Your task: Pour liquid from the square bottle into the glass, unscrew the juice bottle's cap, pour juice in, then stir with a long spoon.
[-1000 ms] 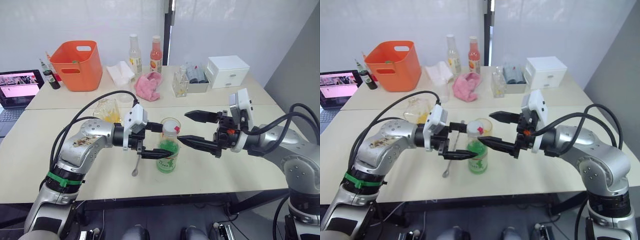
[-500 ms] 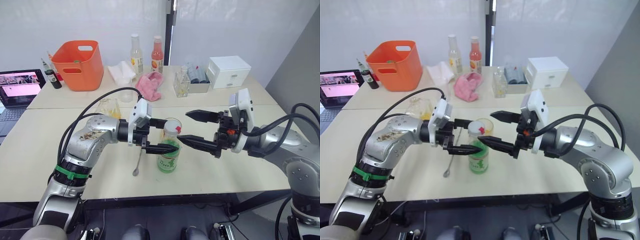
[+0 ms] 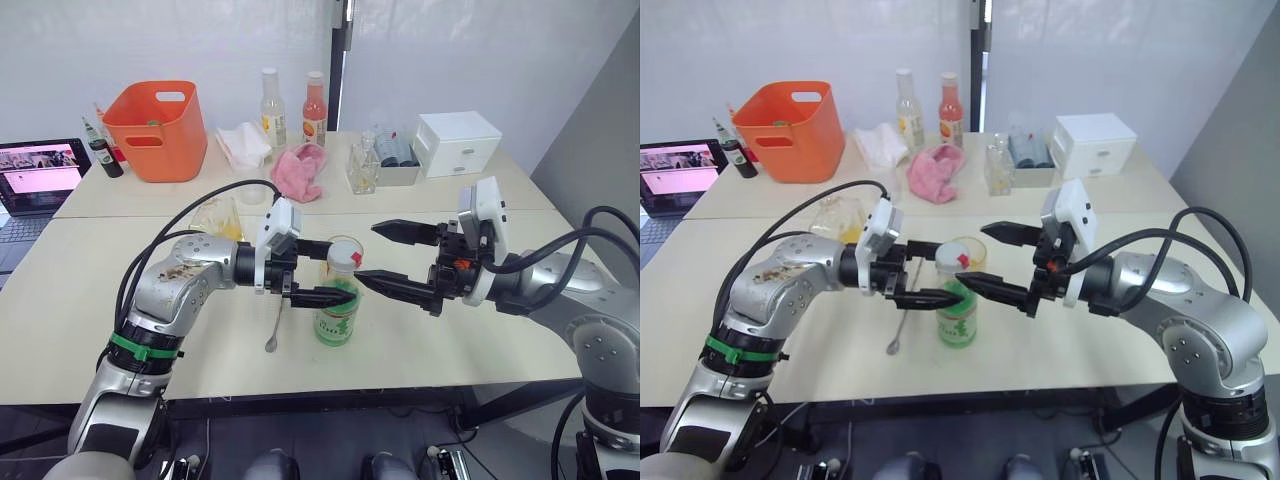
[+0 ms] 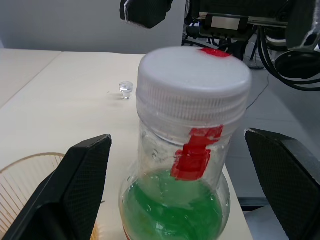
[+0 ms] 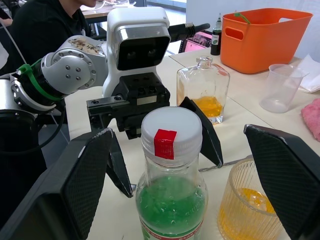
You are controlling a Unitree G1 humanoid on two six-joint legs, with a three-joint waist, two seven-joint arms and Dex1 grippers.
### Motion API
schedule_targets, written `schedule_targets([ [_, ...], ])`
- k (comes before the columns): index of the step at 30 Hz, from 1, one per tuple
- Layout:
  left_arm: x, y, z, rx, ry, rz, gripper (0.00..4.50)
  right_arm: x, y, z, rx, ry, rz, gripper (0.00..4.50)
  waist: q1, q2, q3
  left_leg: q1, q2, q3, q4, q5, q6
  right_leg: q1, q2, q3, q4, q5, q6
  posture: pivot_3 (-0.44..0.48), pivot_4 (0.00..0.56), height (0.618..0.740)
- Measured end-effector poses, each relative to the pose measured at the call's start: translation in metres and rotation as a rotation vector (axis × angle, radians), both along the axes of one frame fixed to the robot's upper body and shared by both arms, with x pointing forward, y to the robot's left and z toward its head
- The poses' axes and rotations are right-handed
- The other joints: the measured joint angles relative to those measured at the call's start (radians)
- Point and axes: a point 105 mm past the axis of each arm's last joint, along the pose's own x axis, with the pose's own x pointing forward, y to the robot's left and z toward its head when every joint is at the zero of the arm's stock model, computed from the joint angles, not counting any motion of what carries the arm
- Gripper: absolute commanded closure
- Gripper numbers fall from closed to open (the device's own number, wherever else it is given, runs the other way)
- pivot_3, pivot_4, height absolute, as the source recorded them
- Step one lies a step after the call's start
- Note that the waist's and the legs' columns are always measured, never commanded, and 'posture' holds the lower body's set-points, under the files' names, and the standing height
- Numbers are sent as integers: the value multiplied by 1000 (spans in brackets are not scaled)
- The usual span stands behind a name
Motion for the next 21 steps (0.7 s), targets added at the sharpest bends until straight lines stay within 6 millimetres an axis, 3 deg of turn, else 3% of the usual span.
schedule_targets([
  [6, 2, 3, -3, -14, 24, 13, 0, 0, -1, 0, -7, -1, -4, 29, 0, 0, 0, 0, 0, 0, 0, 0, 0, 0, 0, 0, 0, 0, 0, 0, 150, 740],
  [15, 5, 4, -2, -38, 30, 23, 2770, 0, -1, 0, -7, -1, -11, 0, 0, 0, 0, 0, 0, 0, 0, 0, 0, 0, 0, 0, 0, 0, 0, 0, 150, 740],
  [17, 6, 4, -2, -42, 32, 25, 3062, 1, -1, -1, -7, -1, -15, 0, 0, 0, 0, 0, 0, 0, 0, 0, 0, 0, 0, 0, 0, 0, 0, 0, 150, 740],
  [21, 5, 4, -2, -43, 33, 17, 3078, 1, -2, -2, -7, 6, -20, 0, 0, 0, 0, 0, 0, 0, 0, 0, 0, 0, 0, 0, 0, 0, 0, 0, 150, 740],
])
